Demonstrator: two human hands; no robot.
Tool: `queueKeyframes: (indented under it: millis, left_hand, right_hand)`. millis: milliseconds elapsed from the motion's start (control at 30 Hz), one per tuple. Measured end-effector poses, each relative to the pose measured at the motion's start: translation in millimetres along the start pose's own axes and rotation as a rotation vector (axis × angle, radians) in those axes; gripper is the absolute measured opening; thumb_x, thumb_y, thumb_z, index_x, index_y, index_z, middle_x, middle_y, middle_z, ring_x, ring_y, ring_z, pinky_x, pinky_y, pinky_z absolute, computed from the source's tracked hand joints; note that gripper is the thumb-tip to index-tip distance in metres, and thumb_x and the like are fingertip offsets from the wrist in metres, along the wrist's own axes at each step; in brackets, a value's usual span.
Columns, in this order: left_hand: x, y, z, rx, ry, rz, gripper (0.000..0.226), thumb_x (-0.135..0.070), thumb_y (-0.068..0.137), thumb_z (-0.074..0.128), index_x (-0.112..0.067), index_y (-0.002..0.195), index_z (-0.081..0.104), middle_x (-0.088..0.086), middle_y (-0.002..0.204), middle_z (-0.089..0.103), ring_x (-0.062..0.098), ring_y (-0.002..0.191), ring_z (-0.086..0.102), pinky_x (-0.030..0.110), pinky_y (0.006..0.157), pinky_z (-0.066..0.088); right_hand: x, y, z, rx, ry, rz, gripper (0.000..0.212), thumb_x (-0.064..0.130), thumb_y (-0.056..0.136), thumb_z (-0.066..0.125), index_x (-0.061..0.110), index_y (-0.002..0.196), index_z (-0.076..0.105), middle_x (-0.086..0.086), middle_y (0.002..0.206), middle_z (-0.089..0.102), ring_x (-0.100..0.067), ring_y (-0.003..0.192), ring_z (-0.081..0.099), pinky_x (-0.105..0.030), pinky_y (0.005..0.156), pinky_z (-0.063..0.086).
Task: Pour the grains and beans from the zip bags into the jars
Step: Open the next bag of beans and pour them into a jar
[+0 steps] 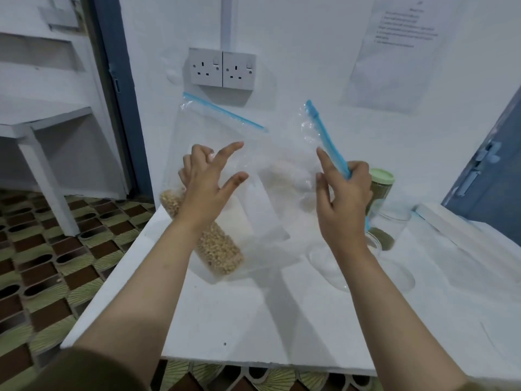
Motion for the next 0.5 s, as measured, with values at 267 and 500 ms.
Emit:
queueKeyframes:
  millis: [267,500]
  left_hand:
    - [21.6,-26.1,14.3,0.031,0.061,-0.037,0.054,-0.071,0.085,0.046,-0.051,0.136,0.048,-0.008,0.106,0.025,0.01,0.101,0.025,0.031,0.092,0.021]
    - [18.0,-25.5,16.0,0.031,0.071,-0.035,0.061,-0.072,0.082,0.044,-0.048,0.138,0.048,-0.006,0.108,0.027,0.011,0.103,0.025,0.029,0.093,0.019]
  right_hand:
    - [7.2,-29.8,-2.6,0.128,0.064,0.0,0.036,0.038,0.091,0.06,0.027,0.123,0.071,-0.002,0.095,0.047,-0.022,0.09,0.051,-0.035,0.079,0.047]
    - [8.8,-8.4,-8.9,0.272,0.006,0.118,0.042,0.045,0.088,0.06,0.034,0.129,0.066,0.003,0.089,0.055,-0.012,0.078,0.049,-0.032,0.076,0.043]
Point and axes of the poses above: each hand's wrist, its own y-axis towards the middle knuckle, its own z-axis out of the palm, x = y × z, the point moved 2 cm from there along y, towards the middle knuckle
